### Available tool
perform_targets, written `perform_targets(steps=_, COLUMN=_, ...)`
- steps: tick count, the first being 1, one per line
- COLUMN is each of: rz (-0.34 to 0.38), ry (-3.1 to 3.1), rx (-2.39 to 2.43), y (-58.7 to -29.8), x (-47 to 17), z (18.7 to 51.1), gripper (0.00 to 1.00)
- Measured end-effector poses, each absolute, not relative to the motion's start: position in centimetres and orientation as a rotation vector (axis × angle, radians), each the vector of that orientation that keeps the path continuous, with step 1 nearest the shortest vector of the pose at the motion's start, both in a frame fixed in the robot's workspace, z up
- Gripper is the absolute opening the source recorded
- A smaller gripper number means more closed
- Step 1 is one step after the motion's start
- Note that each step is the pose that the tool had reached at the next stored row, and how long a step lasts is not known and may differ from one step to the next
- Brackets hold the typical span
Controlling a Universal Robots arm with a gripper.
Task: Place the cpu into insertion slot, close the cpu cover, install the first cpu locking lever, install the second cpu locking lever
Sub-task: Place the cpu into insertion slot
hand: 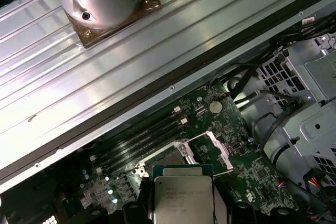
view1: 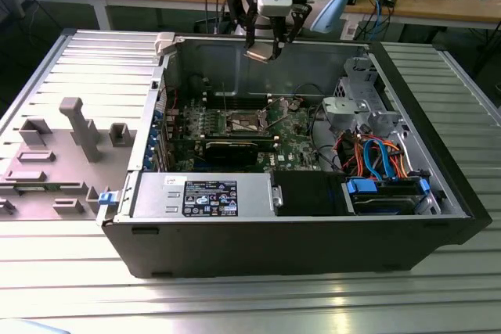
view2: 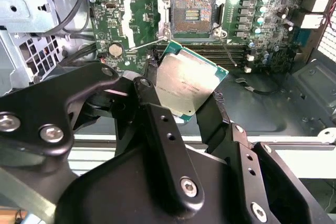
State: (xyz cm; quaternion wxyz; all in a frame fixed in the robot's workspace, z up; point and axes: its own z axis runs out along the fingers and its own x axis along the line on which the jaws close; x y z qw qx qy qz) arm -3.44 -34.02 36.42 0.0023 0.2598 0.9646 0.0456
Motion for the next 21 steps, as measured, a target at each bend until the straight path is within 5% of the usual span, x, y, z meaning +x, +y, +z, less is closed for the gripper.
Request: perform_targets(steps=21, rz=0.141, ry=2.918, rx=1.116, y=-34.02, x=-3.46, z=36.16, gripper=0.54)
